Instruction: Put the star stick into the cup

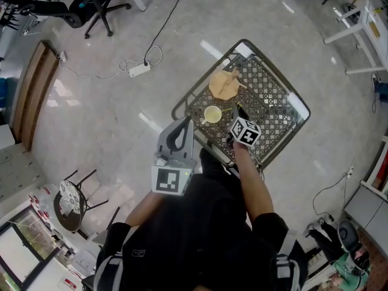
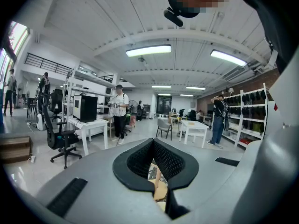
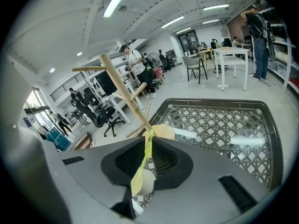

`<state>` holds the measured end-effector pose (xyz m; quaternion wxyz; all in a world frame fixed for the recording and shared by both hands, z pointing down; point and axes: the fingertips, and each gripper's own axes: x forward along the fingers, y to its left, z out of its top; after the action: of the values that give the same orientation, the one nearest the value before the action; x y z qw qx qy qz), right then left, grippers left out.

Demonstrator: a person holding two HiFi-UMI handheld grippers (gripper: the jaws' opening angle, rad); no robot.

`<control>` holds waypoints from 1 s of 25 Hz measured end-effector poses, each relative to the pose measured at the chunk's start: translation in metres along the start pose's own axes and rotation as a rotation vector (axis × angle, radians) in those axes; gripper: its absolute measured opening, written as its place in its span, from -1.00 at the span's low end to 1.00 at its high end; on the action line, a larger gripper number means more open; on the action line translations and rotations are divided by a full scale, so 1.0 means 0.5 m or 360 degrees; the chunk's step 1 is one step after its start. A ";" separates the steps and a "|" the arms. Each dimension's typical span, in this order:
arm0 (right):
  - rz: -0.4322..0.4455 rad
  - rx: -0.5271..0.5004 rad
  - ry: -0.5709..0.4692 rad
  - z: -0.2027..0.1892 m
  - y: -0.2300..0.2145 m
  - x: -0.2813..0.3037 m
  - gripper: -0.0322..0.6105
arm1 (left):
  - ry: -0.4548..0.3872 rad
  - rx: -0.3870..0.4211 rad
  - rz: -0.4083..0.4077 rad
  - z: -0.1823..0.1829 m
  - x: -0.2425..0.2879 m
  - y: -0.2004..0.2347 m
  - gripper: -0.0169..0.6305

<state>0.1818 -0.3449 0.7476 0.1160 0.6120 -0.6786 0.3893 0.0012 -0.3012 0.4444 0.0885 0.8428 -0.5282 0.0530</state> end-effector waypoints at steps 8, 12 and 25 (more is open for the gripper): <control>-0.0022 0.0009 -0.0033 0.004 -0.002 -0.012 -0.67 | -0.0012 -0.0003 0.0006 0.002 -0.026 0.004 -0.90; -0.0047 0.0015 -0.0079 0.012 0.000 -0.032 -0.63 | -0.0027 0.0009 0.0003 0.008 -0.049 0.007 -0.90; -0.0061 -0.0028 -0.0341 0.040 0.068 -0.211 -0.60 | -0.0136 0.0011 -0.0060 0.025 -0.183 -0.007 -0.90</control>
<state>0.1805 -0.2820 0.6541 0.0557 0.6618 -0.6788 0.3134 -0.0358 -0.2215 0.4152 0.0640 0.8544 -0.5154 0.0170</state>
